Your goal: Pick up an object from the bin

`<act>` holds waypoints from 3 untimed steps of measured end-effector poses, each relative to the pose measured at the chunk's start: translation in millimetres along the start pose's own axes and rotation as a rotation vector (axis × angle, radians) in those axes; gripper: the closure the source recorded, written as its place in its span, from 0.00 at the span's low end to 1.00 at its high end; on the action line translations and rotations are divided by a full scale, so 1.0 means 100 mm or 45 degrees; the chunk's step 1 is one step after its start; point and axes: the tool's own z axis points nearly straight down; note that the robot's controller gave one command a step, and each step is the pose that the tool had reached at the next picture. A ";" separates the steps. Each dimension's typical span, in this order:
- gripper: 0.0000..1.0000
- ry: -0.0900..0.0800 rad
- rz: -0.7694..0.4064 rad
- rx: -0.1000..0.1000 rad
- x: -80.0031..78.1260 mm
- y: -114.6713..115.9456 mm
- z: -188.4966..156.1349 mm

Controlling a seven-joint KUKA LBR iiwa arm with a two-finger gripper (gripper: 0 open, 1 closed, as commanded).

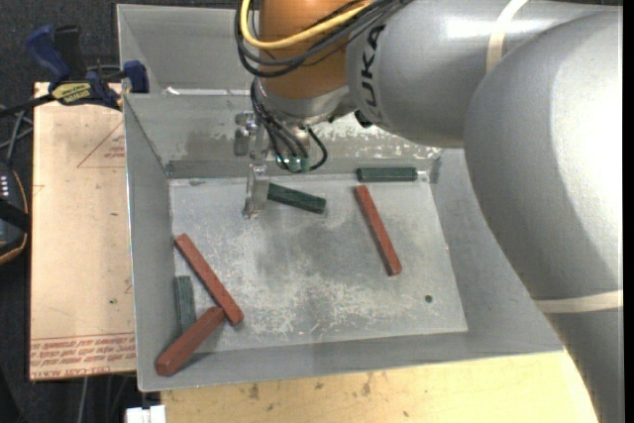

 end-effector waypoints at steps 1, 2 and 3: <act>0.00 -0.010 0.003 -0.001 -0.02 -0.01 -0.05; 0.00 -0.013 0.141 -0.003 0.06 -0.48 0.51; 0.00 -0.007 -0.032 0.000 0.06 -0.66 0.59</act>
Offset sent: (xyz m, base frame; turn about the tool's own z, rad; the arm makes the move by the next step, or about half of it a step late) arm -0.0142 -0.0881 -0.0985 0.2030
